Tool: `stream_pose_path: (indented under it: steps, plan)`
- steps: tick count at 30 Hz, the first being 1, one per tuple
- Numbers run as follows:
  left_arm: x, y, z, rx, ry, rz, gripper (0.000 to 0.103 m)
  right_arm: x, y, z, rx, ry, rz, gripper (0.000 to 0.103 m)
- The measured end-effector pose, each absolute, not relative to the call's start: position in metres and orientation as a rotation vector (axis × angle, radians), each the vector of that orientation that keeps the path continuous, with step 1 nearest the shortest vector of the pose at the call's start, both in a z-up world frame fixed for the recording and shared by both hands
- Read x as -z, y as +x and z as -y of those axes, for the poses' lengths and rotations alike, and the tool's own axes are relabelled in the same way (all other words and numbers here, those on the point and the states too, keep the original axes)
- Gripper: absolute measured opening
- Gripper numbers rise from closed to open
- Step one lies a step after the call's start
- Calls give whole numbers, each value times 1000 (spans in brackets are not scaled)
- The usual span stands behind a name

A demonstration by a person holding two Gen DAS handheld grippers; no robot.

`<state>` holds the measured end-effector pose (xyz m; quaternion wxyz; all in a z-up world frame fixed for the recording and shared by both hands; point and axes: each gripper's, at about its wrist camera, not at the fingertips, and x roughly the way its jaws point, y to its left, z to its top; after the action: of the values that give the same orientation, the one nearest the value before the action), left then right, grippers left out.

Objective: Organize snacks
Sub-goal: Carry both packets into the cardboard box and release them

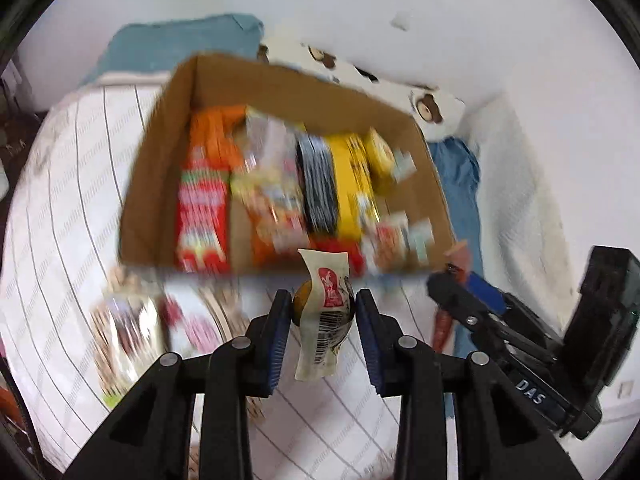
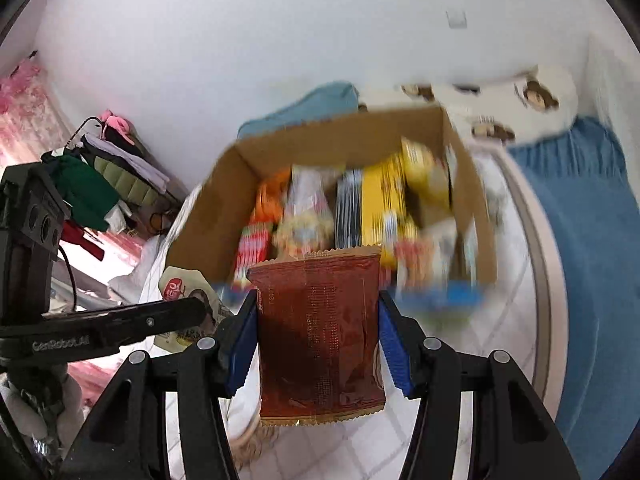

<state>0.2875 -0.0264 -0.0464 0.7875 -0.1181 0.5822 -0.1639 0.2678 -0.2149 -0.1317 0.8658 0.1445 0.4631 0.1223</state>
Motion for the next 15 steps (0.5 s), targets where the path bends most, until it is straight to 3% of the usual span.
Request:
stream_pose_path:
  steps: [8, 15]
  plan:
    - [94, 392, 11, 232, -203, -1362, 30, 138, 377, 203, -210, 207, -1029, 58]
    - [143, 418, 17, 205, -140, -1479, 31, 180, 435, 204, -173, 210, -1156, 59]
